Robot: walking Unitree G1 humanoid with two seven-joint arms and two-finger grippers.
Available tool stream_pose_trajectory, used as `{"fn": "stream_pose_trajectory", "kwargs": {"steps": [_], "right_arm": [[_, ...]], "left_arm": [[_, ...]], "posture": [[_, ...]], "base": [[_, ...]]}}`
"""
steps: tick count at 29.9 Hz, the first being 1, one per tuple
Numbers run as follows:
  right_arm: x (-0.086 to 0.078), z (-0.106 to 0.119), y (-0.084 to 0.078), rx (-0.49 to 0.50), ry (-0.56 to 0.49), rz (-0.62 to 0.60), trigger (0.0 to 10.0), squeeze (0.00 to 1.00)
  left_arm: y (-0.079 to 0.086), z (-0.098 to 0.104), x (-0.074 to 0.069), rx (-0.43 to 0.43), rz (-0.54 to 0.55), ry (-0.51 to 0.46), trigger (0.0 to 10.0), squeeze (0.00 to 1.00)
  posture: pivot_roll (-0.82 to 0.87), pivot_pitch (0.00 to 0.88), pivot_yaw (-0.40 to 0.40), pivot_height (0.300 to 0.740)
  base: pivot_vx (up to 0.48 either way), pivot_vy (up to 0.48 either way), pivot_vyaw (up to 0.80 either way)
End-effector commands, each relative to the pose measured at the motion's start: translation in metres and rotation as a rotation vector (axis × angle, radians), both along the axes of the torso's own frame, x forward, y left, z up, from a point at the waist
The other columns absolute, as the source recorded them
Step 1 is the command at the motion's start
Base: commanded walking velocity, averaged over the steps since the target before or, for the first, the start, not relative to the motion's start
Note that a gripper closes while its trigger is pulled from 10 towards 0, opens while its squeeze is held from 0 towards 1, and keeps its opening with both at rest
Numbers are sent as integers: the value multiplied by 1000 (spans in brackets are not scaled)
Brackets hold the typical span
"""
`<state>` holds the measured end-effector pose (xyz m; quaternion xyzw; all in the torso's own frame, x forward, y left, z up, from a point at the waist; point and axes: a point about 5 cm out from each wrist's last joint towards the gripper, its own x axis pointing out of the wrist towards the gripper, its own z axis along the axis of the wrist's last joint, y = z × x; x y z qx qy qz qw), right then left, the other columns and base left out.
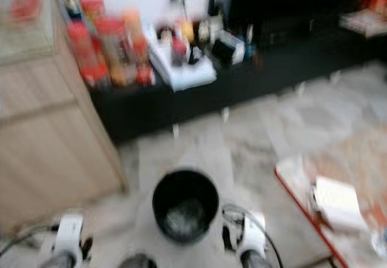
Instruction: Picking trash to rubbish bin
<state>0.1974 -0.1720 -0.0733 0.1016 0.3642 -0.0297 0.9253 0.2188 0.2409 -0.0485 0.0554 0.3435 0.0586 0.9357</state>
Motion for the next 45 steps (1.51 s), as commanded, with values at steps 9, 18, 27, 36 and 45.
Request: {"fn": "stream_pose_trajectory", "kwargs": {"steps": [9,18,27,36,45], "right_arm": [[-3,-1,-6,-9,7,-15,10000,0],[-2,0,-6,-10,1,-15,10000,0],[0,1,-8,-14,-4,-9,10000,0],[7,5,-7,-27,-34,23,10000,0],[37,26,-8,-63,-169,70,10000,0]], "left_arm": [[-3,0,2,-16,7,-8,10000,0],[-4,1,3,-19,6,-12,10000,0],[-5,2,6,-23,11,-21,10000,0],[-5,6,10,-24,15,-40,10000,0],[-18,34,47,59,-130,-197,10000,0]], "posture": [[154,134,-57,740],[150,148,-59,740],[152,157,-63,740],[150,158,-66,740],[144,156,-67,740]], "base": [[-266,0,0],[-263,0,0],[-262,0,0],[-230,0,0],[0,0,0]]}}
